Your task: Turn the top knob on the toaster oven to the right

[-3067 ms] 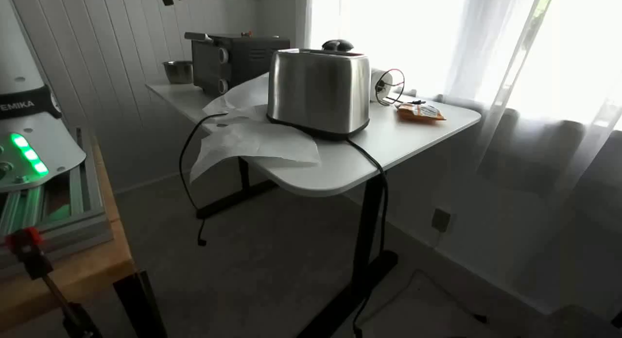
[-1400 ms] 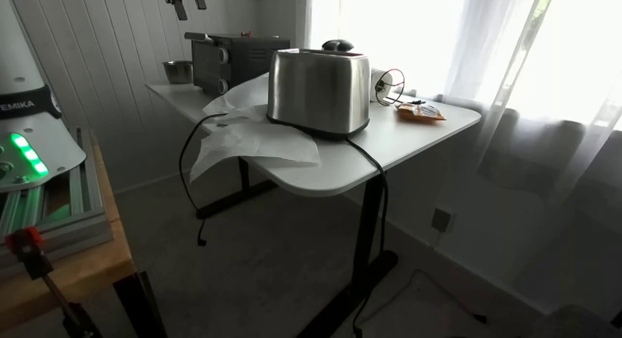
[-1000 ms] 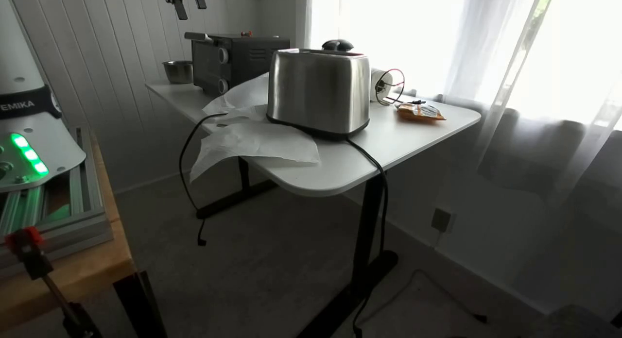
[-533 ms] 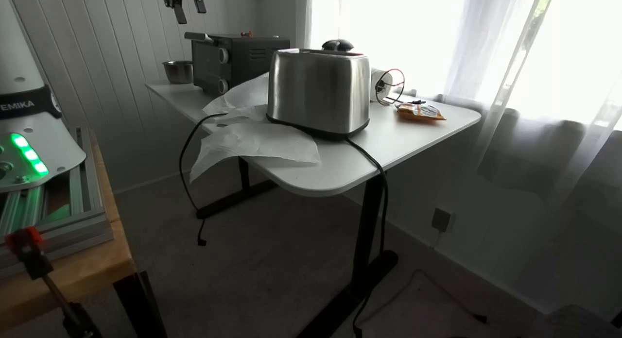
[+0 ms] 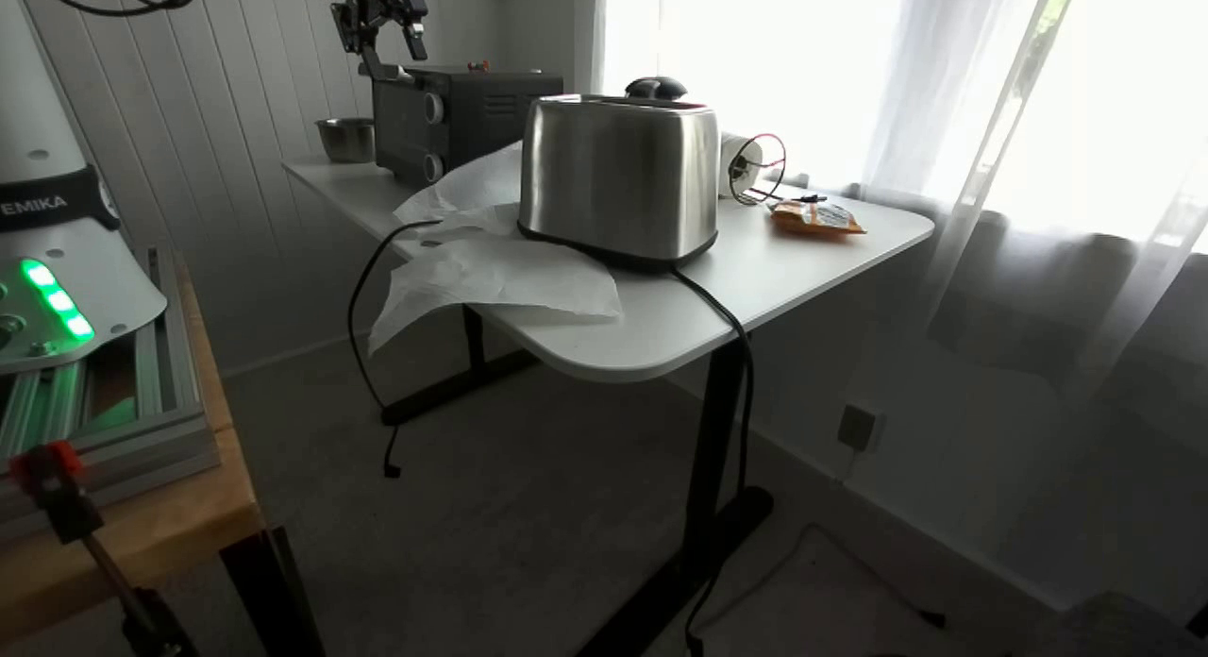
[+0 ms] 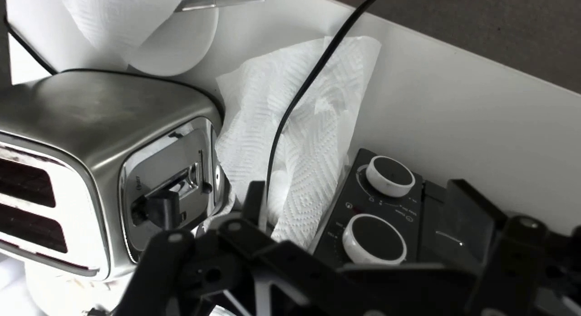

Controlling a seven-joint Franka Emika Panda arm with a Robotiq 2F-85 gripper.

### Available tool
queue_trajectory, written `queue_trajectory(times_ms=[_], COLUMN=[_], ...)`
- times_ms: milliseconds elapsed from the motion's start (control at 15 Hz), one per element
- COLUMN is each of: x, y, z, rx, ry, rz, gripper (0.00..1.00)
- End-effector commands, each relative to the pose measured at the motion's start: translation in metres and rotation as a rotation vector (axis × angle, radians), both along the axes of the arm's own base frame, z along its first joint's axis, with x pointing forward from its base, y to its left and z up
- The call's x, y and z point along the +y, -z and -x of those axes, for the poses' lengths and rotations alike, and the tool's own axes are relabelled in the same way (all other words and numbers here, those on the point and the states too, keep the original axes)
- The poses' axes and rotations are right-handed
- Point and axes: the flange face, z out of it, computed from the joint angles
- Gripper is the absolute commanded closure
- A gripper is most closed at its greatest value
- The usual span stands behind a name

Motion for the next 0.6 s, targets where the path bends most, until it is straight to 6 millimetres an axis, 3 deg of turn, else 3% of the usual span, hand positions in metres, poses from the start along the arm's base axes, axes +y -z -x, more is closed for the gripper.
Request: queue_trajectory(times_ms=[0,400,467,533], x=[0.009,0.016,0.016,0.016], y=[0.023,0.042,0.043,0.045], z=[-0.009,-0.02,-0.021,-0.022], rx=[-0.05,-0.078,-0.084,-0.092], ry=[0.001,-0.014,-0.007,-0.001], rz=[-0.024,-0.038,-0.043,-0.051], gripper=[0.0,0.0,0.01,0.09])
